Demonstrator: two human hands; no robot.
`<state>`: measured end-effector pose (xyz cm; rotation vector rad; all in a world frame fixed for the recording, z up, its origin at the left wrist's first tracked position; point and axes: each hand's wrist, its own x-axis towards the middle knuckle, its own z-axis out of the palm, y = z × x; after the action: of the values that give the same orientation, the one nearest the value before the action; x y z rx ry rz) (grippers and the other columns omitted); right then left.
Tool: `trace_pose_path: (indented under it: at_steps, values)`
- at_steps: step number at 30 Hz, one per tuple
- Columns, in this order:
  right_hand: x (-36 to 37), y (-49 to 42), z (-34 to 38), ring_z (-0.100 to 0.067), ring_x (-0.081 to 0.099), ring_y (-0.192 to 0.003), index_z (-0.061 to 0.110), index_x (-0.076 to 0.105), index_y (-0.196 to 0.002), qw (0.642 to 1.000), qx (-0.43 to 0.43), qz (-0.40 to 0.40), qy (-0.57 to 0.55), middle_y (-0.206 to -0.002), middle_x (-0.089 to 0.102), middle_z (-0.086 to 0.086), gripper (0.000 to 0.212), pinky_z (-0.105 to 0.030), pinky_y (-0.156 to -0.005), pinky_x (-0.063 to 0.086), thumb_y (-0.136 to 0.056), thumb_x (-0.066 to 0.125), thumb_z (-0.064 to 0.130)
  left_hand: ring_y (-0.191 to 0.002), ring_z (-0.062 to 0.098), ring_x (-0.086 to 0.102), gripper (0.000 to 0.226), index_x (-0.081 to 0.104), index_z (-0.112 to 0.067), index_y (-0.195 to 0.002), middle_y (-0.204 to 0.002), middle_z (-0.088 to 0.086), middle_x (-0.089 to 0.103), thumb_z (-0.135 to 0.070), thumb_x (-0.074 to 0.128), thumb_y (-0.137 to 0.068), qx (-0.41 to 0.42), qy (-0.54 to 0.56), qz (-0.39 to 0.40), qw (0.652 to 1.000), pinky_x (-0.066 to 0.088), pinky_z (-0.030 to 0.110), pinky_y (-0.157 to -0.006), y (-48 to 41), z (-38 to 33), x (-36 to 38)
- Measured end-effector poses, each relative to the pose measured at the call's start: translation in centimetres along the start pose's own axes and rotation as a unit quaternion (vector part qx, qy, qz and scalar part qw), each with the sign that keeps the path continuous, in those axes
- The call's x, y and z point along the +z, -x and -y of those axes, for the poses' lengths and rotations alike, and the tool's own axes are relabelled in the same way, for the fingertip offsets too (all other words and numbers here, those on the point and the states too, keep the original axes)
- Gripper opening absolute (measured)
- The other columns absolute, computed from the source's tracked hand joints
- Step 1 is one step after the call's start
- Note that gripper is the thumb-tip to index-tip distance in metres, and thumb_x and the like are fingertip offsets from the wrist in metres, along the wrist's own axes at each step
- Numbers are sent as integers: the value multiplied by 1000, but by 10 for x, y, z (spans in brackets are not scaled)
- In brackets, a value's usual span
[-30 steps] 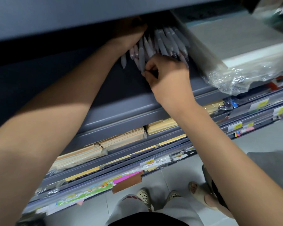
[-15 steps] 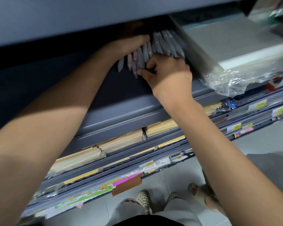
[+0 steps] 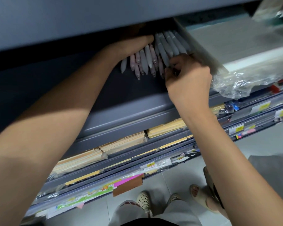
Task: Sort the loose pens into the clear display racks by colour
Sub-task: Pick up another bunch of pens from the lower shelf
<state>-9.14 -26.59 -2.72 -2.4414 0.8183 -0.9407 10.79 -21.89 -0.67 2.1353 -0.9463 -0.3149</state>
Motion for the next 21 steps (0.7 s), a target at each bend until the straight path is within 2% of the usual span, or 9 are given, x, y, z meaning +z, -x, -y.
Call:
trace_pose_path:
  at_steps: [4, 7, 8, 10, 11, 13, 15, 17, 21]
  values:
    - [1, -3, 0, -36, 64, -93, 21, 68, -103, 999, 14, 9, 36, -109, 69, -5, 19, -32, -70, 44, -90, 54, 25, -83, -9, 55, 23, 59, -40, -107, -94, -23, 59, -46, 55, -86, 4, 13, -17, 1000, 42, 17, -65, -2, 2, 1]
    - [2, -6, 0, -37, 65, -92, 19, 68, -103, 997, 25, 21, 64, -104, 70, -8, 22, -29, -66, 38, -93, 52, 31, -85, 3, 63, 30, 64, -29, -111, -101, -7, 68, -45, 55, -87, -10, 5, -6, 1000, 52, 18, -65, -2, 5, 1]
    - [2, -7, 0, -37, 65, -91, 19, 69, -103, 997, 27, 26, 73, -102, 71, -8, 23, -28, -65, 37, -94, 51, 31, -82, 8, 63, 33, 65, -24, -112, -99, -1, 69, -45, 55, -89, -15, 3, -4, 1000, 53, 16, -61, -2, 5, 1]
    - [1, -8, 1, -36, 66, -91, 20, 70, -104, 996, 34, 36, 69, -97, 73, -8, 25, -28, -66, 42, -94, 51, 31, -71, 6, 59, 27, 64, -21, -103, -88, -1, 64, -45, 54, -94, -25, -3, -12, 1000, 47, 8, -47, 3, 2, 0]
    - [0, -8, 1, -35, 67, -91, 21, 71, -104, 997, 38, 37, 54, -95, 73, -7, 24, -29, -69, 47, -93, 51, 29, -63, 6, 58, 23, 62, -22, -94, -82, -2, 62, -44, 53, -96, -39, -4, -17, 999, 45, 9, -42, 5, 0, 0]
    - [-2, -8, 1, -33, 68, -89, 21, 72, -101, 998, 45, 35, 25, -93, 74, -7, 22, -31, -73, 52, -91, 53, 25, -43, 13, 58, 33, 62, -21, -76, -68, 3, 62, -41, 50, -98, -93, 17, -2, 996, 43, 20, -33, 11, -7, 1]
    - [-4, -8, 1, -32, 67, -88, 20, 72, -98, 998, 47, 36, 11, -91, 74, -7, 21, -34, -75, 54, -90, 53, 21, -33, 19, 54, 49, 68, -17, -56, -52, 6, 64, -35, 47, -97, -128, 34, 50, 990, 38, 20, -32, 19, -15, 1]
    - [-4, -7, 1, -32, 67, -88, 19, 72, -97, 998, 49, 41, 4, -90, 73, -7, 21, -37, -75, 55, -89, 53, 19, -30, 20, 53, 57, 70, -18, -43, -45, 6, 63, -28, 45, -93, -129, 5, 102, 986, 34, 14, -33, 25, -21, 4]
    - [-3, -7, 1, -34, 67, -88, 18, 71, -97, 998, 48, 41, 12, -90, 73, -8, 20, -37, -74, 55, -89, 53, 18, -25, 16, 49, 48, 69, -14, -43, -40, 3, 60, -22, 50, -86, -132, -35, 107, 985, 30, 8, -32, 32, -33, 6]
